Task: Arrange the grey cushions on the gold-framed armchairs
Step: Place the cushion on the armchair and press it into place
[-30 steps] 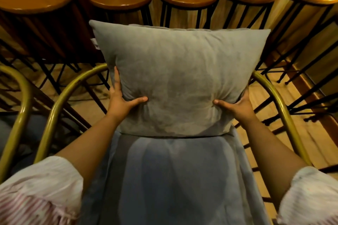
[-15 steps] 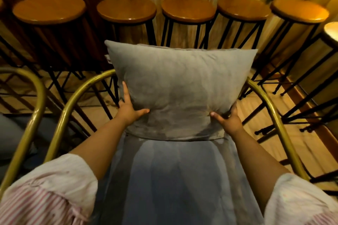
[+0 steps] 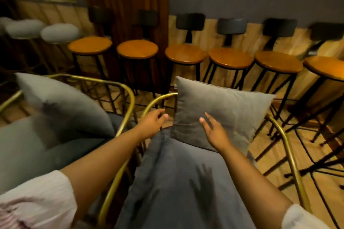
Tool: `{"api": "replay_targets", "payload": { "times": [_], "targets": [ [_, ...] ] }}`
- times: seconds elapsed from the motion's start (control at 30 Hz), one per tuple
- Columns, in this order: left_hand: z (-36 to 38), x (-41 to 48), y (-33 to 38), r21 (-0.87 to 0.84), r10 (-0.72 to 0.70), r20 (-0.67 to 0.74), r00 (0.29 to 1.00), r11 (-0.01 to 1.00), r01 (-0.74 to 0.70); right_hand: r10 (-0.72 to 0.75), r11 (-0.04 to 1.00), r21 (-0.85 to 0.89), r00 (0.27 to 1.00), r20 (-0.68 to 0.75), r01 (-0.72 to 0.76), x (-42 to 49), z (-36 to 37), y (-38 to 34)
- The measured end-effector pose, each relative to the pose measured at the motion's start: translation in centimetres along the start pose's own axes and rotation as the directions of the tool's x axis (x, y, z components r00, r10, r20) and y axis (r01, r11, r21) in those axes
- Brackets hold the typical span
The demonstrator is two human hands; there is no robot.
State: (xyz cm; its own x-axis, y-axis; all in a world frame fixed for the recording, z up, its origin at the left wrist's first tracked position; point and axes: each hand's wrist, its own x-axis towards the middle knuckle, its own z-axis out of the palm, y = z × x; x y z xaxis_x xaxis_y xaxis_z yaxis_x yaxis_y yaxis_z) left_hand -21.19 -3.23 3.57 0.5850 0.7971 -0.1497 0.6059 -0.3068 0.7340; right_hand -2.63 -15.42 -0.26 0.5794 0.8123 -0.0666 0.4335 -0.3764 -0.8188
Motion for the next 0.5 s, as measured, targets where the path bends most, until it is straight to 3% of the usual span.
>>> {"api": "replay_targets", "payload": {
  "times": [0.23, 0.5],
  "targets": [
    [-10.3, -12.3, -5.9, -0.068, -0.091, -0.094, 0.991, 0.994, 0.085, -0.157, 0.988, 0.03, 0.968, 0.198, 0.154, -6.3, 8.8, -10.8],
    [-26.6, -20.3, -19.4, -0.142, -0.222, -0.274, 0.936, 0.972, 0.188, -0.269, 0.963, 0.061, 0.934, 0.236, 0.262, -8.5, 24.1, -22.6]
  ]
}}
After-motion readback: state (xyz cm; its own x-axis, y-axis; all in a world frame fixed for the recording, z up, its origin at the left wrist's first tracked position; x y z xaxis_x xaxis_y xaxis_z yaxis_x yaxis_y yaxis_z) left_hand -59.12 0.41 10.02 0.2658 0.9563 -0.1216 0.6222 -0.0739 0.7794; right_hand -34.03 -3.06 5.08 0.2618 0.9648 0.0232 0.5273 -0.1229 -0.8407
